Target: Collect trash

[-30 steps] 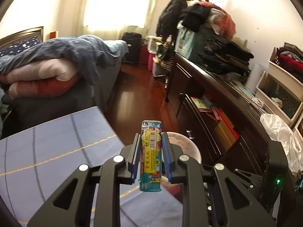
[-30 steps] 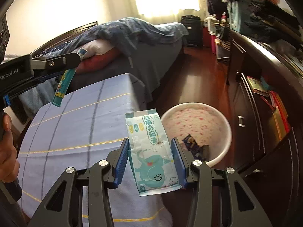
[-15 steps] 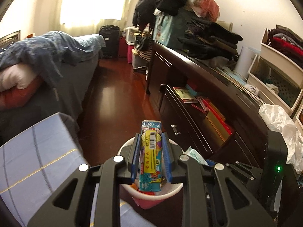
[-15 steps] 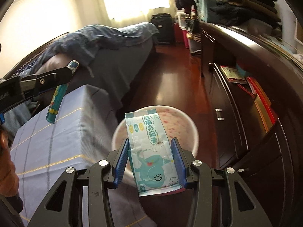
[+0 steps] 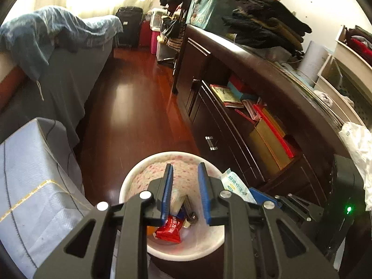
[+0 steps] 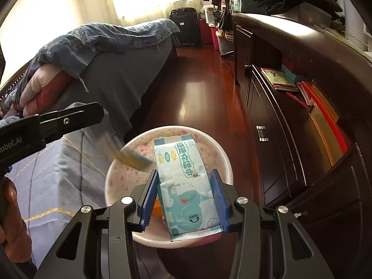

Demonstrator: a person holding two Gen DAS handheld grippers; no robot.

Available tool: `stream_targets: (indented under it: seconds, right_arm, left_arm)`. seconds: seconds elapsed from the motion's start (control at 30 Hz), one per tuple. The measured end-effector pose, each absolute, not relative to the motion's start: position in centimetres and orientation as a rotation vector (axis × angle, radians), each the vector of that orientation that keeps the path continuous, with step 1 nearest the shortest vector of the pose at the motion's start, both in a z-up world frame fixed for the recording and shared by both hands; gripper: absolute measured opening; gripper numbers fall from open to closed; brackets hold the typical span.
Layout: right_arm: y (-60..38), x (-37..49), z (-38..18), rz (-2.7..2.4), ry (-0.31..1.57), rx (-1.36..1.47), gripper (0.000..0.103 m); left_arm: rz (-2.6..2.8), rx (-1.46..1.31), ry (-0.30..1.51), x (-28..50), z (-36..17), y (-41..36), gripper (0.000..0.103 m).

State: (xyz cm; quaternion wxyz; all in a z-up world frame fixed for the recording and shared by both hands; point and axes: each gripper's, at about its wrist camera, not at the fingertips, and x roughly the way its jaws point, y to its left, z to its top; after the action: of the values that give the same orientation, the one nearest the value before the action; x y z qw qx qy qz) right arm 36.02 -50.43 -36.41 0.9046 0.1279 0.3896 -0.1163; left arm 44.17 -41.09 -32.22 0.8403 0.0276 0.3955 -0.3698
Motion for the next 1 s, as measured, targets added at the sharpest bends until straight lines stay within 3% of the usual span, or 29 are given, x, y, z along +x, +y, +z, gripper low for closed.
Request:
stream_targets:
  seconds: [0.07, 0.17, 0.23, 0.27, 0.33, 0.57, 1.0]
  right_arm:
    - [-50.5, 36.7, -37.0, -0.24, 0.814, 0.265, 0.046]
    - [-50.4, 37.6, -37.7, -0.235, 0.811, 0.265, 0.049]
    - [-50.3, 38.0, -37.9, -0.23, 0.808, 0.263, 0.059]
    - [-50.2, 38.0, -37.9, -0.235, 0.802, 0.262, 0.065]
    - [-50.0, 38.1, -37.9, -0.234, 0.795, 0.259, 0.068]
    - [-48.8, 37.9, -37.1, -0.24, 0.805, 0.249, 0.074]
    - [-44.4, 33.2, -31.8, -0.284, 0.754, 0.242, 0.094]
  left_arm:
    - [-0.773, 0.042, 0.855, 45.0, -32.8, -41.0, 0.028]
    - [-0.754, -0.003, 0.865, 46.1, -33.2, -40.5, 0.054]
    - [-0.751, -0.034, 0.864, 46.5, -33.0, -39.9, 0.073]
    - [-0.751, -0.049, 0.857, 46.5, -32.8, -39.7, 0.077]
    - [-0.738, -0.058, 0.831, 46.4, -32.3, -39.1, 0.086]
    - [-0.699, -0.024, 0.762, 44.9, -29.8, -37.8, 0.097]
    - [-0.587, -0.023, 0.661, 39.4, -23.6, -32.0, 0.099]
